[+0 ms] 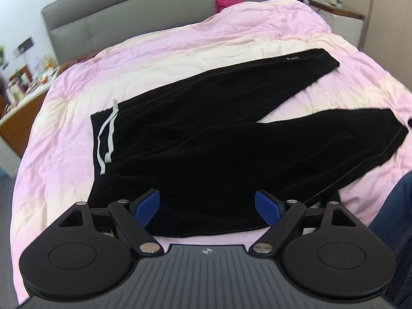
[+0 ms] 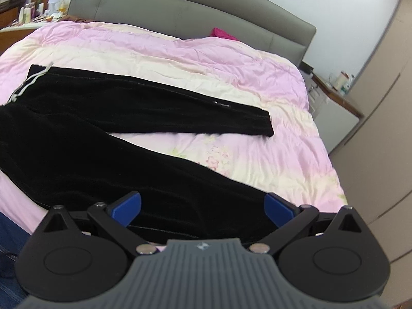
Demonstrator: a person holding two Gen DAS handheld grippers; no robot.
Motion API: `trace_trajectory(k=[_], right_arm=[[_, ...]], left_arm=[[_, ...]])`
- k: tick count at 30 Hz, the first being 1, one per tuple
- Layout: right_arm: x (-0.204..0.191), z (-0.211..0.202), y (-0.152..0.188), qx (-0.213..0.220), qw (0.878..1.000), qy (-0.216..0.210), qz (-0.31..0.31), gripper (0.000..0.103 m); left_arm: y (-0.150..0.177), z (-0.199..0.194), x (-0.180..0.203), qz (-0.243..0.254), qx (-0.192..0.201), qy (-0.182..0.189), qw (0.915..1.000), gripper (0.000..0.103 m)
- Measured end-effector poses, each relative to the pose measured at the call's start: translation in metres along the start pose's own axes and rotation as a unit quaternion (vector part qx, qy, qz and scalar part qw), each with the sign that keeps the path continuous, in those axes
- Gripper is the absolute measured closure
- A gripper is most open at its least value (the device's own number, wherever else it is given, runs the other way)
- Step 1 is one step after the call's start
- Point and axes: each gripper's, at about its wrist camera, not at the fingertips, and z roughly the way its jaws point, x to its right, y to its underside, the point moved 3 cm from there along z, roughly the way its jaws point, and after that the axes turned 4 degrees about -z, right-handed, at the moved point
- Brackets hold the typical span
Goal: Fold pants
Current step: 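Reach both grippers to the pant leg cuffs and close on them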
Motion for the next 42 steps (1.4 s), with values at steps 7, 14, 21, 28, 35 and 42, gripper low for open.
trace_trajectory(k=[7, 14, 21, 28, 35, 42], right_arm=[[0.045, 0.042, 0.019, 0.040, 0.998, -0.016, -0.055, 0.005], [0.077, 0.091, 0.048, 0.060, 0.981, 0.055, -0.178, 0.005], [0.089, 0.134, 0.092, 0.027, 0.966, 0.053, -0.253, 0.005], [0.101, 0.154, 0.129, 0.011, 0.956, 0.005, -0.294, 0.008], [0.106, 0.174, 0.183, -0.041, 0.926, 0.003, -0.375, 0.026], [0.085, 0.177, 0.228, -0.006, 0.871, 0.006, -0.491, 0.037]], left_arm=[[0.015, 0.036, -0.022, 0.154, 0.030, -0.031, 0.9872, 0.013], [0.029, 0.056, -0.061, 0.272, 0.056, -0.056, 0.9590, 0.017], [0.053, 0.065, -0.096, 0.358, 0.034, -0.008, 0.9329, 0.017], [0.093, 0.093, -0.101, 0.503, 0.030, 0.040, 0.8629, 0.017], [0.125, 0.139, -0.118, 0.547, -0.014, 0.047, 0.8357, 0.024], [0.134, 0.161, -0.128, 0.574, 0.005, 0.043, 0.8180, 0.024]])
